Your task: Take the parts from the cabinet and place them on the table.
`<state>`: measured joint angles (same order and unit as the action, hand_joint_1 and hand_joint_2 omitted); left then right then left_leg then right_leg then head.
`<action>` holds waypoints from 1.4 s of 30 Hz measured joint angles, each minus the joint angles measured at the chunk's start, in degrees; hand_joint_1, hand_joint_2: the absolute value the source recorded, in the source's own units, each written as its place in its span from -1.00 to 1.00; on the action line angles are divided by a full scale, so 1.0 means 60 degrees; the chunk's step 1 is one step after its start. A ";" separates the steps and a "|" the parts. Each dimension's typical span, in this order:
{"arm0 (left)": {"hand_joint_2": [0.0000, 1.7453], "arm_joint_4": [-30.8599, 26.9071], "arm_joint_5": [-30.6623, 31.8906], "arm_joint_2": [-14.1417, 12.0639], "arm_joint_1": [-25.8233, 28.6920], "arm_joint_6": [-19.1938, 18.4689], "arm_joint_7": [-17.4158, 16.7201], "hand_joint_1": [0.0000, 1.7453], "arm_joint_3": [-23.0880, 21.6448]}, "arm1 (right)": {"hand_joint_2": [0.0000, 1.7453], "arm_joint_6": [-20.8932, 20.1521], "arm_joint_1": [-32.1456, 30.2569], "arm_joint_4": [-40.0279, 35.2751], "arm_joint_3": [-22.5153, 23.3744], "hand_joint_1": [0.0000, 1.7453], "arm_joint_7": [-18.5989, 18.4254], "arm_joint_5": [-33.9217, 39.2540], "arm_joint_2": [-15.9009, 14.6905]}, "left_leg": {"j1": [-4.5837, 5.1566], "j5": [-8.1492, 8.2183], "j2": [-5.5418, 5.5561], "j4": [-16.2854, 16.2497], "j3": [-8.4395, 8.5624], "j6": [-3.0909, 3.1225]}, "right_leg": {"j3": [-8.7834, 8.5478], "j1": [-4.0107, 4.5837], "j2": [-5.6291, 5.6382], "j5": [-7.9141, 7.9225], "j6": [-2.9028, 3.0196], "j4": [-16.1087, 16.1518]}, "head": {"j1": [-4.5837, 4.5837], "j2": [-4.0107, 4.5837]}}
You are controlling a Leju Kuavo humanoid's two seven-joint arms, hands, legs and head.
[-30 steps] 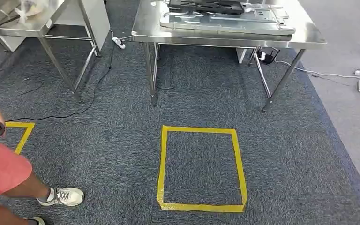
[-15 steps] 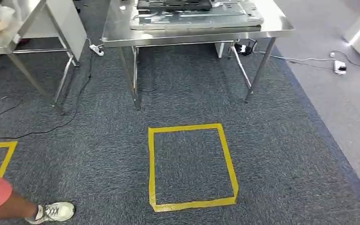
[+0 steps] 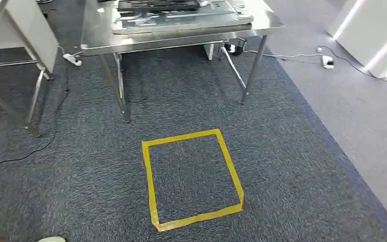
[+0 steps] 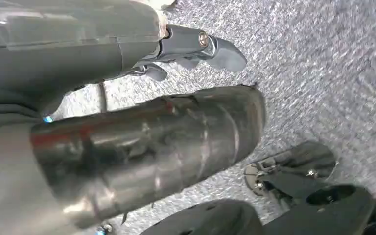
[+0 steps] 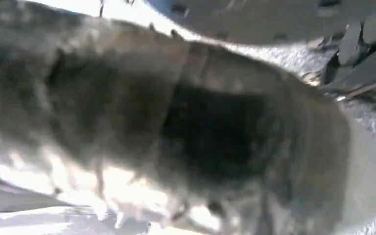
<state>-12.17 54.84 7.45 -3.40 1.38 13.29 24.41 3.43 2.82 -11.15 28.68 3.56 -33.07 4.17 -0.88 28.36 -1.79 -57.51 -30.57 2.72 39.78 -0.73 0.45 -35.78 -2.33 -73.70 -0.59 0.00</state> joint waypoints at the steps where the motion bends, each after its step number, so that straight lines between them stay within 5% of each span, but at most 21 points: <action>1: -1.00 0.0000 0.0000 -0.0004 0.0005 0.0000 0.0000 -1.00 0.0007 | -1.00 -0.0004 -0.0005 0.0000 0.0004 -1.00 0.0000 0.0000 0.0007 | 0.0003 0.0013 -0.0124 -0.0005 0.0000 -0.0007 | 0.0170 -0.0022 -0.0025 -0.0004 -0.0027 -0.0313 | -0.0004 0.0000; 3: -1.00 0.0000 0.0000 0.0000 -0.0012 0.0000 0.0000 -1.00 0.0011 | -1.00 -0.0004 -0.0028 0.0000 0.0004 -1.00 0.0000 0.0000 0.0007 | 0.0004 0.0062 -0.0317 -0.0010 0.0042 -0.0027 | -0.0233 -0.0032 -0.0098 0.0636 -0.0024 0.0497 | 0.0000 0.0000; 5: -1.00 0.0000 0.0000 0.0000 -0.0017 0.0000 0.0000 -1.00 0.0011 | -1.00 0.0000 -0.0030 0.0000 0.0007 -1.00 0.0000 0.0004 0.0007 | 0.0005 0.0123 -0.0498 -0.0009 0.0144 -0.0092 | -0.1179 0.0010 -0.0445 0.1442 0.0097 0.2269 | 0.0000 0.0000; 6: -1.00 0.0000 0.0000 0.0007 -0.0012 -0.0004 0.0000 -1.00 0.0015 | -1.00 0.0000 -0.0011 0.0000 0.0007 -1.00 0.0000 0.0004 0.0007 | 0.0041 0.0150 -0.0580 -0.0012 0.0174 -0.0136 | -0.1338 0.0114 -0.0745 0.1342 0.0189 0.2622 | -0.0004 0.0000; 10: -1.00 0.0000 0.0004 0.0011 -0.0086 -0.0007 0.0007 -1.00 0.0029 | -1.00 0.0000 -0.0026 0.0000 0.0011 -1.00 0.0000 0.0004 0.0007 | 0.0055 0.0196 -0.0895 0.0055 0.0286 -0.0338 | -0.1252 0.0160 -0.0363 0.1414 0.0343 0.2690 | -0.0007 0.0000; 11: -1.00 0.0000 0.0004 0.0015 -0.0082 -0.0007 0.0007 -1.00 0.0033 | -1.00 0.0000 -0.0026 0.0000 0.0015 -1.00 0.0000 0.0004 0.0007 | 0.0041 0.0281 -0.0810 0.0016 0.0268 -0.0409 | -0.1393 -0.0008 -0.0254 0.1513 0.0438 0.2840 | -0.0004 0.0000; 13: -1.00 0.0000 0.0004 0.0007 -0.0077 -0.0007 0.0015 -1.00 0.0036 | -1.00 0.0000 0.0003 0.0000 0.0015 -1.00 0.0000 0.0004 0.0015 | 0.0013 0.0921 -0.0014 -0.0934 -0.0130 -0.0435 | -0.1393 0.0010 -0.0120 0.1553 0.0514 0.2890 | -0.0022 0.0000; 16: -1.00 0.0004 0.0004 0.0007 -0.0006 -0.0011 0.0007 -1.00 0.0047 | -1.00 0.0000 0.0013 0.0000 0.0018 -1.00 0.0000 0.0004 0.0015 | 0.0011 0.1625 0.0216 -0.2913 -0.1106 -0.0462 | -0.1349 0.0023 0.0241 0.1541 0.0531 0.2836 | -0.0018 0.0000; 17: -1.00 0.0004 0.0007 0.0007 0.0018 -0.0011 0.0004 -1.00 0.0047 | -1.00 0.0000 0.0008 0.0000 0.0018 -1.00 0.0000 0.0004 0.0015 | 0.0009 0.1428 0.0217 -0.2877 -0.1127 -0.0469 | -0.1345 0.0023 0.0384 0.1529 0.0529 0.2797 | -0.0018 0.0000; 19: -1.00 0.0004 0.0004 0.0000 0.0009 -0.0011 0.0000 -1.00 0.0051 | -1.00 -0.0004 0.0000 0.0000 0.0018 -1.00 0.0000 0.0004 0.0018 | -0.0011 0.0519 0.0283 -0.1548 -0.0579 -0.0458 | -0.1346 0.0004 0.0676 0.1477 0.0467 0.2698 | -0.0018 0.0000; 20: -1.00 0.0004 0.0004 -0.0004 0.0003 -0.0011 0.0000 -1.00 0.0055 | -1.00 0.0000 0.0001 0.0000 0.0018 -1.00 0.0000 0.0004 0.0026 | -0.0043 0.0071 0.0521 -0.0663 -0.0192 -0.0447 | -0.1336 -0.0012 0.0806 0.1439 0.0416 0.2623 | -0.0022 0.0000; 21: -1.00 0.0011 0.0004 -0.0004 0.0026 -0.0015 0.0000 -1.00 0.0066 | -1.00 0.0000 -0.0004 0.0004 0.0018 -1.00 0.0000 0.0004 0.0036 | -0.0072 0.0211 0.0976 -0.0326 -0.0037 -0.0419 | -0.1282 -0.0003 0.0888 0.1397 0.0360 0.2553 | -0.0014 0.0000; 26: -1.00 0.0026 0.0011 -0.0004 -0.0040 -0.0018 0.0000 -1.00 0.0109 | -1.00 0.0004 -0.0058 0.0004 0.0029 -1.00 0.0000 -0.0007 0.0029 | -0.0049 0.0099 0.0528 -0.0156 -0.0002 -0.0130 | -0.1142 -0.0059 0.1182 0.1406 0.0074 0.2489 | -0.0022 0.0000; 28: -1.00 0.0026 0.0033 -0.0004 -0.0037 -0.0018 0.0015 -1.00 0.0113 | -1.00 0.0007 -0.0026 0.0004 0.0044 -1.00 0.0000 -0.0033 0.0029 | -0.0032 0.0092 0.0322 -0.0137 0.0004 -0.0051 | -0.0761 0.0003 0.0270 0.0889 0.0006 0.1680 | 0.0004 0.0000; 31: -1.00 0.0036 0.0044 -0.0004 0.0022 -0.0029 0.0004 -1.00 0.0120 | -1.00 0.0007 -0.0002 0.0004 0.0073 -1.00 0.0003 -0.0036 0.0040 | 0.0022 0.0136 -0.0098 -0.0142 0.0001 -0.0021 | 0.0231 -0.0019 -0.0028 0.0099 -0.0066 -0.0240 | 0.0004 0.0000; 32: -1.00 0.0036 0.0044 -0.0004 0.0014 -0.0029 0.0000 -1.00 0.0120 | -1.00 0.0004 -0.0006 0.0004 0.0076 -1.00 0.0007 -0.0044 0.0044 | 0.0033 0.0153 -0.0227 -0.0142 0.0012 -0.0021 | 0.0259 -0.0022 -0.0057 0.0241 -0.0060 -0.0272 | 0.0000 0.0000; 35: -1.00 0.0036 0.0058 -0.0004 -0.0034 -0.0029 0.0004 -1.00 0.0124 | -1.00 0.0007 -0.0035 0.0004 0.0091 -1.00 0.0007 -0.0062 0.0040 | 0.0070 0.0231 -0.0501 -0.0141 0.0119 -0.0041 | -0.0799 0.0031 -0.0190 0.1338 0.0100 0.1701 | 0.0004 0.0000; 36: -1.00 0.0036 0.0058 0.0004 -0.0037 -0.0029 0.0007 -1.00 0.0124 | -1.00 0.0014 -0.0027 0.0004 0.0095 -1.00 0.0007 -0.0066 0.0040 | 0.0074 0.0263 -0.0596 -0.0137 0.0167 -0.0063 | -0.1175 0.0119 -0.0528 0.1484 0.0206 0.2484 | 0.0000 0.0000; 37: -1.00 0.0036 0.0058 0.0007 -0.0038 -0.0029 0.0007 -1.00 0.0127 | -1.00 0.0011 -0.0002 0.0004 0.0098 -1.00 0.0007 -0.0077 0.0040 | 0.0106 0.0273 -0.0692 -0.0094 0.0209 -0.0100 | -0.1180 0.0185 -0.0737 0.1417 0.0305 0.2437 | -0.0007 0.0000; 41: -1.00 0.0044 0.0069 0.0018 -0.0118 -0.0029 0.0015 -1.00 0.0135 | -1.00 0.0015 -0.0014 0.0004 0.0157 -1.00 0.0033 -0.0128 0.0025 | 0.0094 0.0276 -0.1028 0.0049 0.0367 -0.0311 | -0.1189 0.0230 -0.0386 0.1512 0.0456 0.2667 | 0.0033 0.0000; 42: -1.00 0.0044 0.0073 0.0022 -0.0107 -0.0029 0.0015 -1.00 0.0135 | -1.00 0.0011 -0.0013 0.0004 0.0157 -1.00 0.0033 -0.0138 0.0029 | 0.0099 0.0353 -0.0957 0.0095 0.0412 -0.0383 | -0.1372 0.0068 -0.0283 0.1626 0.0502 0.2887 | 0.0018 0.0000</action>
<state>-11.91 55.28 7.58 -4.04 1.20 13.38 25.22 3.50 2.74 -11.13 29.62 3.76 -33.90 4.35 -0.28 30.48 -7.53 -56.94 -28.10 0.42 31.55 -0.32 -1.24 -26.02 0.68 -56.37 -0.48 0.00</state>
